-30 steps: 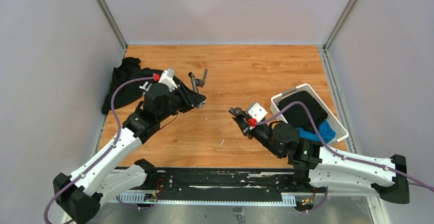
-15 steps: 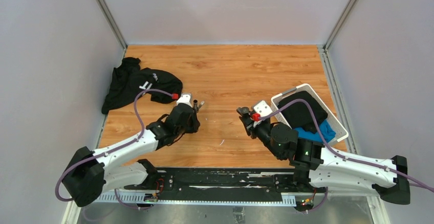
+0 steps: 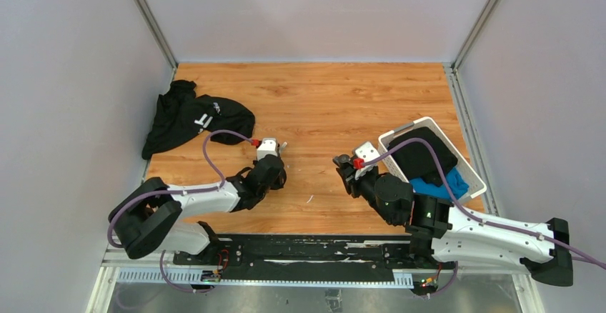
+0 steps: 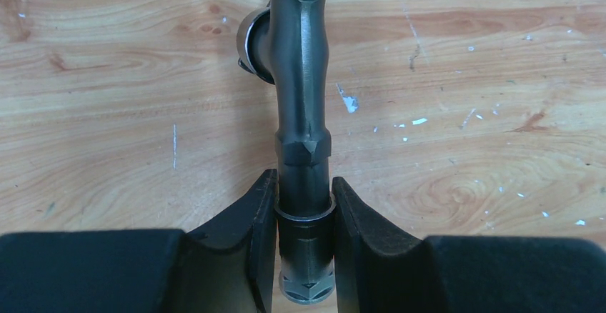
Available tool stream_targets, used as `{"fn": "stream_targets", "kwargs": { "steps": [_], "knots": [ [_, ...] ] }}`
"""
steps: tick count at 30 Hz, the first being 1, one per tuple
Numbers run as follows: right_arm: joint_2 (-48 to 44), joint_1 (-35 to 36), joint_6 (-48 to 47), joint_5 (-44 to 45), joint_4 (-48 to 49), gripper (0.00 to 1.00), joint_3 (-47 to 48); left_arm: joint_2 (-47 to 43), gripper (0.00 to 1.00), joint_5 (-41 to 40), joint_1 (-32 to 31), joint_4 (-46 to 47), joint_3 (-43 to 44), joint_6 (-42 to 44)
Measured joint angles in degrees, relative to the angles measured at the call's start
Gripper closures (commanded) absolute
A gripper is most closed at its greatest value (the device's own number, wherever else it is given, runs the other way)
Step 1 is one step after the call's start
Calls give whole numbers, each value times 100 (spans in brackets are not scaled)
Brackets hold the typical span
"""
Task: Install the water faucets
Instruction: Pick up the water faucet from the center of the board.
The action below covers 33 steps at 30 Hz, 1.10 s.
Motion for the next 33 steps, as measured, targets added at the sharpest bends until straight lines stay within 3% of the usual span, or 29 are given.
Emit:
{"fn": "stream_targets", "kwargs": {
  "steps": [3, 10, 18, 33],
  "knots": [
    [-31, 0, 33, 2, -101, 100, -2, 190, 99, -20, 0, 50, 0, -107],
    [-138, 0, 85, 9, -144, 100, -7, 404, 63, -52, 0, 55, 133, -442],
    [-192, 0, 116, 17, -249, 100, -31, 505, 47, -59, 0, -184, 293, -645],
    [-216, 0, 118, 20, -278, 100, -42, 511, 44, -59, 0, -525, 455, -643]
  ]
}}
